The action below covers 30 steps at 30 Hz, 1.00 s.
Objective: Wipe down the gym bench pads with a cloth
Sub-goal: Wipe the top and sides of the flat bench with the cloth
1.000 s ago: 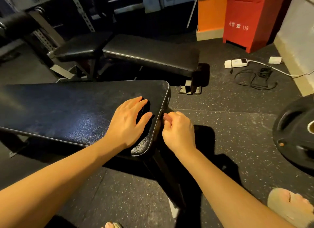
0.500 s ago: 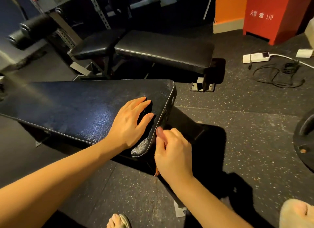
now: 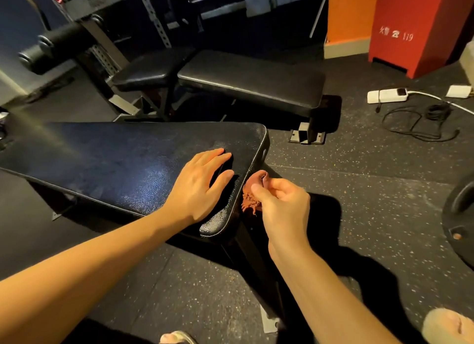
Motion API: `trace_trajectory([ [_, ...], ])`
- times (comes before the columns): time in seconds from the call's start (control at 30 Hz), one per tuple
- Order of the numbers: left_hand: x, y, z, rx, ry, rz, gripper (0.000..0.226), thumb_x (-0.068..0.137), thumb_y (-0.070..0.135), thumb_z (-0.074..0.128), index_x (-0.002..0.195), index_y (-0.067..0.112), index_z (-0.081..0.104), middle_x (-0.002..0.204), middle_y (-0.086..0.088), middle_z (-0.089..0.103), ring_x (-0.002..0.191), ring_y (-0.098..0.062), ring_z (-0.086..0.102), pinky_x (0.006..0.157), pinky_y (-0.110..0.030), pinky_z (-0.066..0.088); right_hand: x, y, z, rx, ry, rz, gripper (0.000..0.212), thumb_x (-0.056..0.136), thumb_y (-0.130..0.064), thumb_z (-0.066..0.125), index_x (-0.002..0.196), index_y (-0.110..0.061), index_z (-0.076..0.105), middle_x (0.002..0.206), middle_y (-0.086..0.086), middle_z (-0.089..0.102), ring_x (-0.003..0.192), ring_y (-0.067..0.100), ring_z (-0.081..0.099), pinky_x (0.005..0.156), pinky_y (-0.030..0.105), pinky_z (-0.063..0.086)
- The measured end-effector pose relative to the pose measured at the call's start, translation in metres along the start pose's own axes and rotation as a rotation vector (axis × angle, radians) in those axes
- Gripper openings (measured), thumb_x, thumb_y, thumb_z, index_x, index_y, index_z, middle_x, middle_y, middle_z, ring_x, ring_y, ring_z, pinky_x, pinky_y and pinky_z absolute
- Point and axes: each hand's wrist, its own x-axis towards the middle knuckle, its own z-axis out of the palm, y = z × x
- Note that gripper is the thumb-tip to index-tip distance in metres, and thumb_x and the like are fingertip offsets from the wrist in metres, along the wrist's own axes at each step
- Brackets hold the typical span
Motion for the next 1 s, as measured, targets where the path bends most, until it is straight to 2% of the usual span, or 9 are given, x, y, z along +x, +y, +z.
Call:
trace_trajectory([
  [0.1,0.001,-0.001,-0.001,-0.045,0.002,-0.002,0.061,0.101,0.057,0.027,0.148,0.027,0.051,0.157,0.006,0.045,0.146,-0.011,0.035,0.121,-0.037,0.029,-0.003,-0.013,-0.013,-0.167,-0.206,-0.015,0.009,0.082,-0.006,0.077,0.085,-0.015,0.077,0.074,-0.002,0.076,0.07,0.011,0.074,0.065,0.023,0.059],
  [0.2,0.001,-0.001,-0.002,-0.065,-0.007,0.006,0.064,0.1,0.057,0.025,0.148,0.026,0.051,0.157,0.006,0.045,0.146,-0.011,0.035,0.121,-0.036,0.028,0.01,-0.03,-0.033,-0.262,-0.459,0.239,0.004,0.078,0.001,0.073,0.075,-0.001,0.073,0.067,0.007,0.071,0.06,0.017,0.069,0.056,0.027,0.057],
  [0.27,0.002,-0.001,-0.002,-0.048,-0.013,0.006,0.064,0.1,0.058,0.024,0.149,0.027,0.05,0.158,0.007,0.044,0.146,-0.01,0.034,0.12,-0.035,0.027,0.02,-0.027,-0.038,-0.244,-0.303,0.271,0.003,0.08,-0.003,0.075,0.077,-0.003,0.073,0.068,0.007,0.074,0.064,0.018,0.073,0.064,0.033,0.06],
  [0.43,0.001,-0.002,-0.001,-0.034,-0.003,0.008,0.06,0.102,0.056,0.027,0.148,0.027,0.051,0.157,0.007,0.045,0.146,-0.011,0.035,0.12,-0.04,0.03,0.003,0.005,-0.006,-0.21,0.008,-0.043,0.009,0.081,-0.014,0.078,0.084,-0.02,0.071,0.074,-0.001,0.075,0.071,0.013,0.073,0.071,0.04,0.061],
  [0.57,0.002,-0.002,-0.002,-0.037,-0.005,0.011,0.059,0.102,0.054,0.027,0.148,0.026,0.052,0.156,0.005,0.046,0.145,-0.012,0.037,0.119,-0.039,0.031,-0.015,0.008,-0.002,-0.304,-0.116,-0.082,0.009,0.067,-0.023,0.076,0.074,-0.021,0.071,0.069,-0.001,0.073,0.067,0.017,0.073,0.07,0.047,0.062],
  [0.7,0.002,0.0,-0.004,-0.043,-0.017,0.008,0.058,0.103,0.052,0.028,0.148,0.024,0.052,0.156,0.003,0.047,0.145,-0.014,0.037,0.119,-0.039,0.03,-0.022,-0.008,-0.017,-0.44,-0.437,0.174,0.011,0.062,-0.013,0.076,0.061,-0.006,0.067,0.06,0.009,0.069,0.063,0.031,0.074,0.068,0.051,0.063],
  [0.87,0.0,0.004,-0.006,-0.023,-0.039,-0.008,0.057,0.104,0.052,0.031,0.149,0.024,0.051,0.156,0.002,0.046,0.146,-0.015,0.036,0.119,-0.041,0.031,-0.013,-0.005,-0.016,-0.434,-0.148,-0.018,0.014,0.07,-0.024,0.078,0.069,-0.013,0.07,0.063,-0.001,0.072,0.063,0.013,0.071,0.065,0.039,0.059],
  [0.93,-0.002,0.006,-0.008,-0.03,-0.05,-0.025,0.06,0.102,0.054,0.03,0.149,0.023,0.051,0.156,0.002,0.046,0.146,-0.016,0.036,0.119,-0.044,0.032,-0.027,0.002,-0.008,-0.414,-0.195,-0.068,0.011,0.076,-0.016,0.075,0.069,-0.018,0.067,0.062,-0.004,0.071,0.059,0.008,0.069,0.062,0.031,0.057],
  [1.0,-0.001,0.006,-0.01,-0.027,-0.068,-0.03,0.062,0.101,0.056,0.03,0.149,0.023,0.051,0.156,0.001,0.046,0.146,-0.017,0.037,0.119,-0.046,0.032,-0.032,0.002,-0.009,-0.435,-0.337,0.043,0.013,0.063,-0.02,0.074,0.066,-0.01,0.067,0.062,0.004,0.07,0.061,0.016,0.071,0.064,0.039,0.062],
])
